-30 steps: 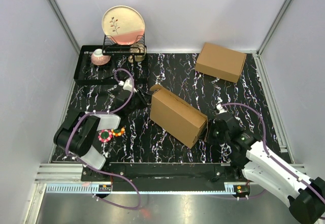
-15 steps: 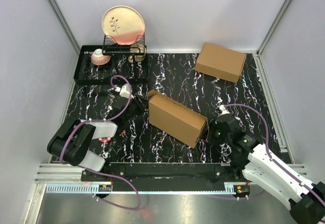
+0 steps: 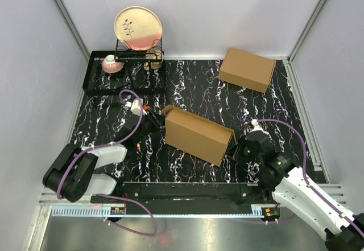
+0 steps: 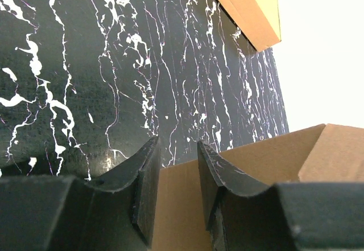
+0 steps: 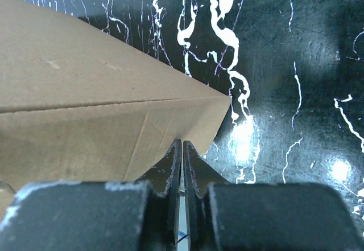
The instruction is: Fold the paper box
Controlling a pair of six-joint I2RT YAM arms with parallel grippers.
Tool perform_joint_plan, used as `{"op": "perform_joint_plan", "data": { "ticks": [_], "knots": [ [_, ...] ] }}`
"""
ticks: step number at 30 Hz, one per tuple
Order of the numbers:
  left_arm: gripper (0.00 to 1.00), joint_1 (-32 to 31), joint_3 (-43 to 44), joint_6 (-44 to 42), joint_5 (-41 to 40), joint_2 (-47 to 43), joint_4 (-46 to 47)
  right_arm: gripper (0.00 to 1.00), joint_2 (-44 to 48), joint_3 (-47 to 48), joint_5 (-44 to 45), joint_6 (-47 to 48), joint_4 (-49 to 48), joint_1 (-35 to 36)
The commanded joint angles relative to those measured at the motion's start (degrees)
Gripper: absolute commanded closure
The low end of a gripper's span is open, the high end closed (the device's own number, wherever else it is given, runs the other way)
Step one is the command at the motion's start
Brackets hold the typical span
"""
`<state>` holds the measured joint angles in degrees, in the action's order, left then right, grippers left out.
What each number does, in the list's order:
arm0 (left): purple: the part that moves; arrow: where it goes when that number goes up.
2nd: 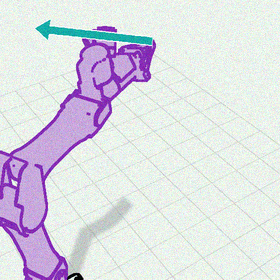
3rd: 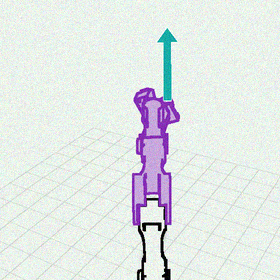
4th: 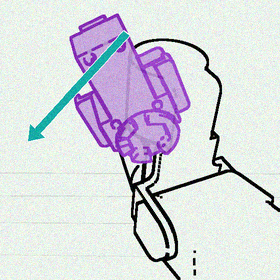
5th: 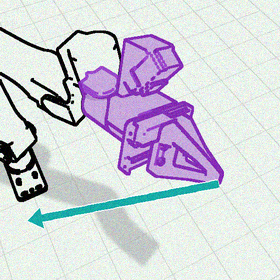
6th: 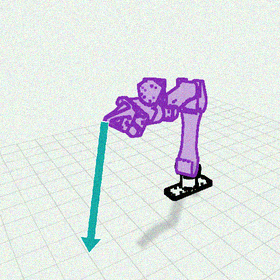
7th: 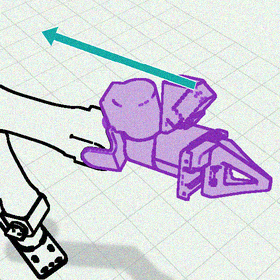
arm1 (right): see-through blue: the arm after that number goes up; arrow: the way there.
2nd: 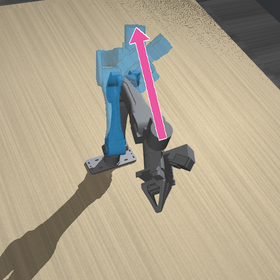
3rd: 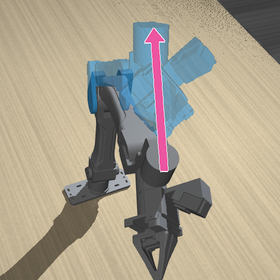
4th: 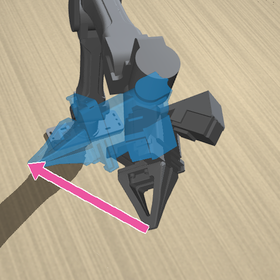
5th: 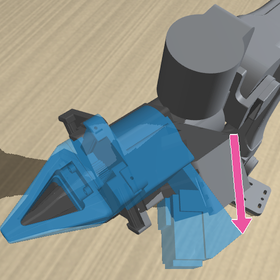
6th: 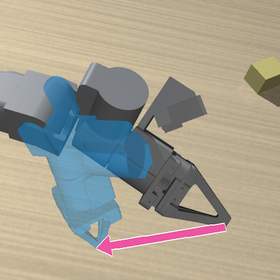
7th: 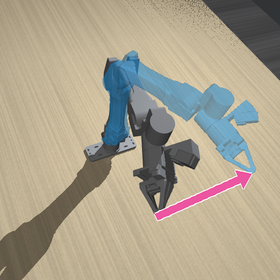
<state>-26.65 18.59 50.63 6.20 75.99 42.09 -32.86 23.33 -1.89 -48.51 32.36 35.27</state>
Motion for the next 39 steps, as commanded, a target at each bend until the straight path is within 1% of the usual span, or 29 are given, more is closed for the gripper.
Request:
{"op": "perform_joint_plan", "data": {
  "ticks": [1, 5, 7, 9, 10, 13, 15, 17, 23, 28, 29, 30, 31, 32, 33, 35, 36, 37, 38, 39],
  "knots": [
    [0.65, -0.7, -1.6, -0.3, -2.2, -3.3, 1.0, 0.91, 0.4, 0.5, 3.1, -1.7, -0.5, 0.2],
    [0.65, -0.8, -2.2, -0.4, -2.8, -3.7, 0.5, 0.90, 1.3, 0.5, 3.2, -1.9, 0.0, 0.2],
    [0.64, -0.8, -2.7, -0.2, -3.3, -4.2, 0.2, 0.87, 1.6, 0.6, 3.6, -2.1, 0.8, 0.2],
    [0.63, -0.8, -3.0, -0.1, -4.7, -5.1, -1.4, 0.82, 2.7, 1.0, 4.2, -2.6, 2.6, 0.3],
    [0.63, -0.8, -3.1, -0.2, -5.1, -5.6, -1.8, 0.77, 3.2, 1.8, 5.2, -2.7, 3.5, 0.2],
    [0.63, -0.8, -3.5, -0.3, -8.1, -7.8, -4.7, 0.71, 4.8, 3.3, 6.9, -4.0, 5.8, 0.2],
    [0.63, -0.8, -2.9, -0.6, -10.0, -9.3, -7.7, 0.70, 4.6, 4.3, 7.6, -4.3, 6.9, 0.3],
    [0.62, -0.7, -2.8, -1.0, -10.8, -10.3, -8.6, 0.70, 3.4, 5.0, 8.7, -4.5, 7.4, 0.2],
    [0.62, -0.8, -1.8, -1.2, -10.7, -9.7, -9.1, 0.69, 3.3, 6.4, 10.2, -4.5, 7.7, 0.2],
    [0.62, -0.8, -1.3, -1.1, -11.3, -9.5, -10.3, 0.68, 2.5, 8.8, 13.0, -4.4, 9.4, 0.2],
    [0.62, -0.8, -1.1, -1.1, -12.3, -9.8, -12.1, 0.69, 2.2, 9.4, 14.1, -4.7, 10.1, 0.2],
    [0.61, -0.8, -0.8, -1.1, -13.0, -10.2, -13.3, 0.69, 2.0, 11.0, 17.0, -5.3, 11.9, 0.2],
    [0.61, -0.8, 0.1, -1.1, -15.1, -10.9, -15.1, 0.68, 2.0, 12.0, 18.7, -5.7, 13.2, 0.2],
    [0.60, -0.8, 0.7, -0.9, -16.3, -11.3, -18.8, 0.68, 1.9, 14.2, 21.0, -6.4, 16.0, 0.2],
    [0.60, -0.8, 1.2, -0.9, -17.5, -11.8, -20.7, 0.67, 1.9, 15.3, 25.4, -7.6, 17.1, 0.2],
    [0.58, -0.7, 2.8, -0.5, -21.8, -13.5, -26.8, 0.67, 2.1, 19.0, 29.5, -7.9, 19.1, 0.2],
    [0.58, -0.8, 3.7, -0.1, -23.4, -14.2, -28.7, 0.66, 2.1, 20.2, 32.4, -6.6, 19.1, 0.2],
    [0.57, -0.8, 4.3, 0.2, -26.4, -15.5, -32.6, 0.66, 1.8, 21.7, 32.6, -4.6, 18.5, 0.2],
    [0.56, -0.7, 5.0, 1.0, -27.9, -16.0, -34.9, 0.66, 1.4, 24.8, 32.2, -1.9, 16.6, 0.2],
    [0.55, -0.7, 6.7, 1.2, -29.5, -16.5, -37.3, 0.66, 0.8, 26.4, 29.9, 3.8, 15.8, 0.2]
  ]
}}
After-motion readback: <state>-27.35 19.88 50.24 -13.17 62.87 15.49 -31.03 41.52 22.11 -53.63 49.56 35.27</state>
